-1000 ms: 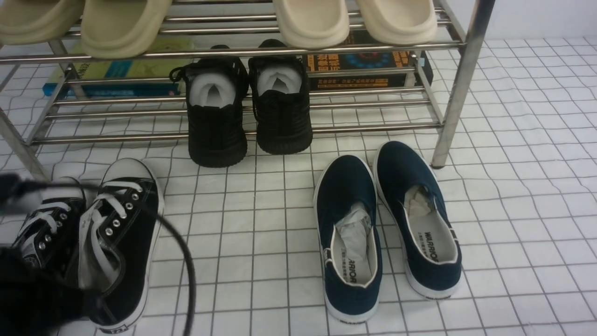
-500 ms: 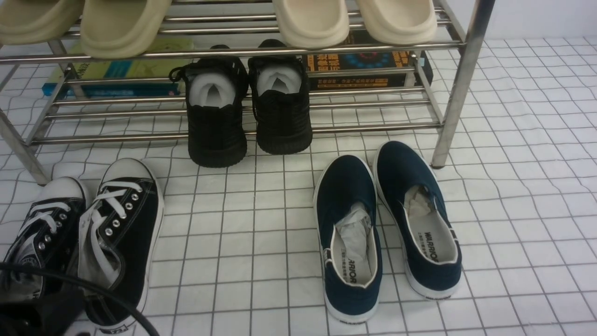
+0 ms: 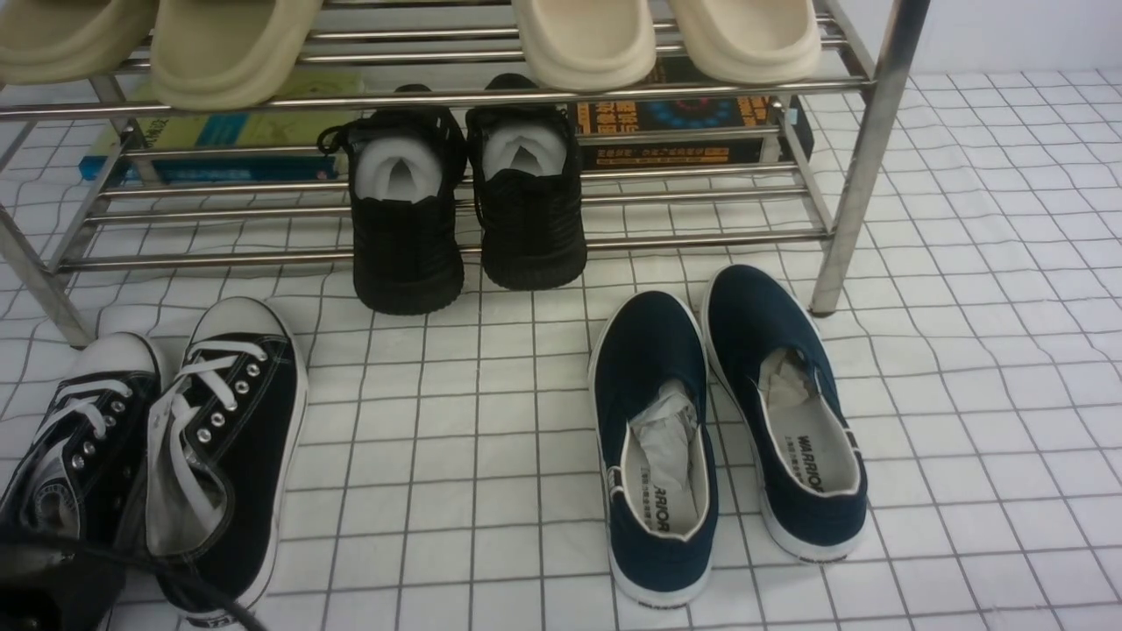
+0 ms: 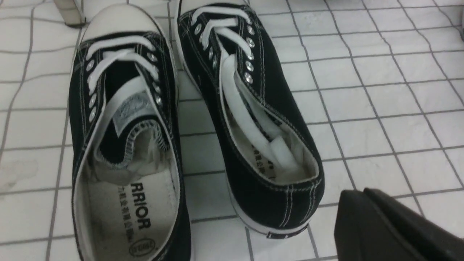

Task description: Take the shoes off the shelf with your hand from the white checkered tablecloth.

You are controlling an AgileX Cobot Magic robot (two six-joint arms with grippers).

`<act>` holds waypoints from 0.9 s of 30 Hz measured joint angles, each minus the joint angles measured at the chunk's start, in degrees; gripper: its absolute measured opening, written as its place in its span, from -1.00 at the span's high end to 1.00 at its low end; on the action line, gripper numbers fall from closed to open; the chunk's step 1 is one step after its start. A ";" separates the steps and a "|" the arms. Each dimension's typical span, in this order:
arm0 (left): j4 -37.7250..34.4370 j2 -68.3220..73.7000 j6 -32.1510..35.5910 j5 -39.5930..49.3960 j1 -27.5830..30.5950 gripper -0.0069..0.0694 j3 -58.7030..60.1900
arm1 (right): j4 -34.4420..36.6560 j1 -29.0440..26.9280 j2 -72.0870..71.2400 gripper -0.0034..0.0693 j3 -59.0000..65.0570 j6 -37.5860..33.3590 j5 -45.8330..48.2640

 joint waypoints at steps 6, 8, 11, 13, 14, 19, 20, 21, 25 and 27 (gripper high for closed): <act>11.35 -12.35 -14.17 -4.89 0.00 0.77 10.73 | 0.00 0.00 0.00 0.25 0.00 0.00 0.00; 14.13 -15.89 -18.47 -5.65 0.00 0.77 13.47 | 0.00 0.00 -0.02 0.25 0.00 0.00 0.00; 15.45 -19.24 -20.79 -5.61 0.00 0.76 15.13 | 0.00 0.00 -0.02 0.25 0.00 0.05 0.00; 15.88 -22.58 -21.01 -5.00 0.00 0.76 15.33 | 0.00 0.00 -0.02 0.25 0.00 0.05 0.00; 15.93 -23.30 -20.76 -4.89 0.00 0.76 15.33 | 0.00 0.00 -0.02 0.25 0.00 0.05 0.00; 16.07 -23.69 -20.17 -4.68 0.00 0.76 15.33 | 0.00 0.00 -0.02 0.25 0.00 0.05 0.00; 16.07 -23.69 -20.17 -4.68 0.00 0.76 15.33 | 0.00 0.00 -0.02 0.25 0.00 0.05 0.00; 16.07 -23.69 -20.17 -4.68 0.15 0.75 15.33 | 0.00 0.00 -0.02 0.25 0.00 0.05 0.00; 16.07 -23.69 -20.28 -4.68 2.96 0.75 15.33 | 0.00 0.00 -0.02 0.25 0.00 0.05 0.00; 16.02 -23.69 -20.41 -4.67 4.05 0.74 15.33 | 0.00 0.00 -0.02 0.25 0.00 0.05 0.00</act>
